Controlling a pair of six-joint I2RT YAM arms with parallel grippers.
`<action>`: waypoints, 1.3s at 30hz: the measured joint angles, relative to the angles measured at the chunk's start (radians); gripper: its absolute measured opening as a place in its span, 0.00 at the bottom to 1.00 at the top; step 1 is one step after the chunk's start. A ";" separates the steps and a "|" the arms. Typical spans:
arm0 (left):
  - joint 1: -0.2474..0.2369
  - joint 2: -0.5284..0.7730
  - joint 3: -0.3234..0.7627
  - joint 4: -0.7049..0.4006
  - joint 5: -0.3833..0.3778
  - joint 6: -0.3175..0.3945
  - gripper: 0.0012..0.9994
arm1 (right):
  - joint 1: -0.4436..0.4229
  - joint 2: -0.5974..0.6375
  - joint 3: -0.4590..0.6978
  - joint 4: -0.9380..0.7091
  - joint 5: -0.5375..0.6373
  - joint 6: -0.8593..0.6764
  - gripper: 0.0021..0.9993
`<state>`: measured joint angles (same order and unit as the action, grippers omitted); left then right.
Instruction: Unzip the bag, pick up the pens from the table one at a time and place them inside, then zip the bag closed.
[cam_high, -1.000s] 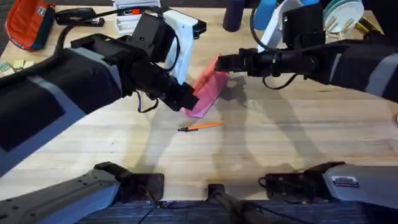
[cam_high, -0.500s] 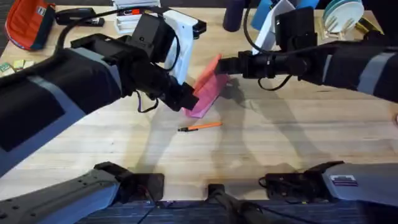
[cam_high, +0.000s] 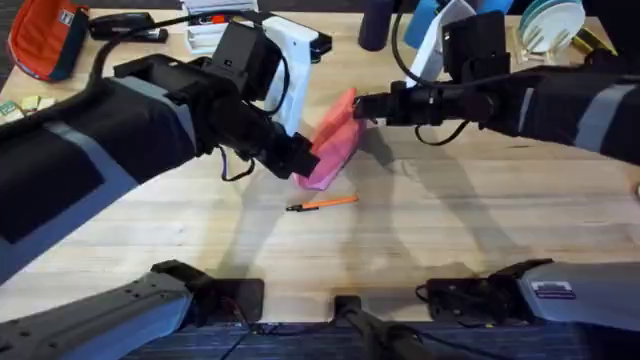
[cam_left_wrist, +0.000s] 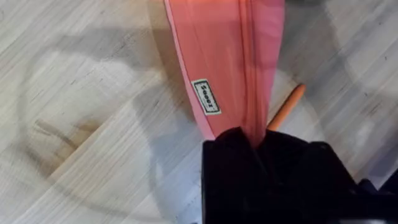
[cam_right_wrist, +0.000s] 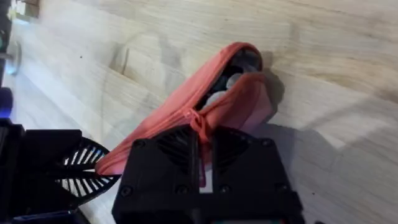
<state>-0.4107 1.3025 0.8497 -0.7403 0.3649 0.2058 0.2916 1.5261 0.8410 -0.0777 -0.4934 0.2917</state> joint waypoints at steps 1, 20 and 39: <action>0.000 0.000 0.000 0.000 0.000 0.000 0.04 | 0.000 0.000 0.000 0.000 0.000 0.000 0.10; 0.000 0.000 0.000 -0.004 0.001 0.000 0.04 | 0.000 -0.049 0.000 -0.012 0.004 0.000 0.04; 0.000 0.000 0.000 0.027 0.008 0.000 0.04 | 0.007 -0.193 0.000 -0.033 0.011 0.053 0.03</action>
<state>-0.4109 1.3025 0.8497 -0.7137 0.3729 0.2058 0.2987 1.3327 0.8406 -0.1110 -0.4826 0.3448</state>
